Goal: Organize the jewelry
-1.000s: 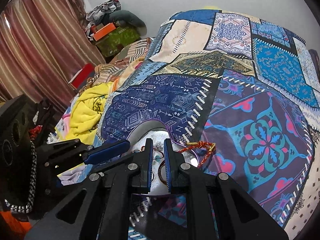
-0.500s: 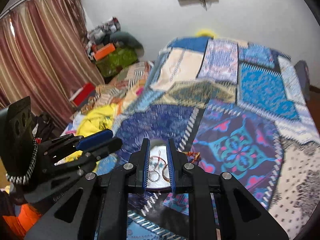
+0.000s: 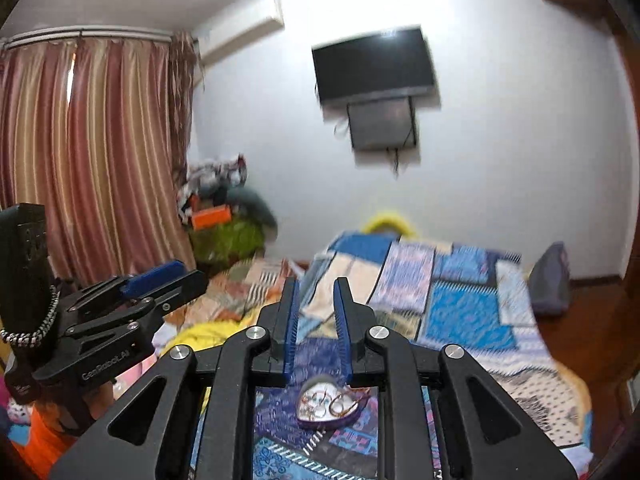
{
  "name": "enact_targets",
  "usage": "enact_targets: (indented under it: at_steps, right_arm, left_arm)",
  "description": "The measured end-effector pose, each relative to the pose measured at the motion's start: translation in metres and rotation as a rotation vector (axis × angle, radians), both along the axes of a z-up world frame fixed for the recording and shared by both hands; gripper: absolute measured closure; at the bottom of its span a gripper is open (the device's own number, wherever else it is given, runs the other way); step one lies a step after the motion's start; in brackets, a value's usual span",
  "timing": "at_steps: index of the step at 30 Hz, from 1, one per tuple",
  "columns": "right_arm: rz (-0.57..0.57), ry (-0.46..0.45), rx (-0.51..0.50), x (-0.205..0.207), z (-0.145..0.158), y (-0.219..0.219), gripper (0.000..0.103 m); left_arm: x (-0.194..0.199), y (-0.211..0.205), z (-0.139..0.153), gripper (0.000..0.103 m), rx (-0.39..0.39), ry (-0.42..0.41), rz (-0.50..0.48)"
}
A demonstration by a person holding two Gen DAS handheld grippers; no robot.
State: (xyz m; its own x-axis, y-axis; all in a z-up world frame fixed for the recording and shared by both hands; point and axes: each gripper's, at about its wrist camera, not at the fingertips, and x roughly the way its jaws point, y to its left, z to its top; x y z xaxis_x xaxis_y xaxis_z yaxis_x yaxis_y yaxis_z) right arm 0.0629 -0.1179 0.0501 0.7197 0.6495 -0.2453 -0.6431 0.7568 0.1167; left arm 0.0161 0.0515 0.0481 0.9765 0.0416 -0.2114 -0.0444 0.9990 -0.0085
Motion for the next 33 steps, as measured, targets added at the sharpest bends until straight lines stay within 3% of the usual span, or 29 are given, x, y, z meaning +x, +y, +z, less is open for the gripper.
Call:
enact_targets:
  at_steps: [4, 9, 12, 19, 33]
  right_arm:
    - [-0.041, -0.043, 0.030, -0.027, 0.011, -0.011, 0.053]
    - [-0.112, -0.079, 0.041, -0.037, 0.014, -0.014, 0.028]
    - [-0.140, -0.089, 0.045, -0.040, 0.013, -0.016, 0.017]
    - [-0.201, -0.104, 0.050, -0.045, 0.014, -0.023, 0.003]
    - [-0.201, -0.114, 0.024, -0.055, 0.008, -0.026, 0.003]
  left_arm:
    - [-0.033, -0.012, 0.013, 0.042, 0.039, -0.076, 0.058]
    - [-0.058, -0.019, 0.020, 0.009, 0.052, -0.124, 0.105]
    - [-0.066, -0.018, 0.020, 0.005, 0.049, -0.134, 0.123]
    - [-0.081, -0.018, 0.018, 0.000, 0.028, -0.124, 0.129]
    - [-0.079, -0.017, 0.013, 0.000, 0.008, -0.106, 0.130]
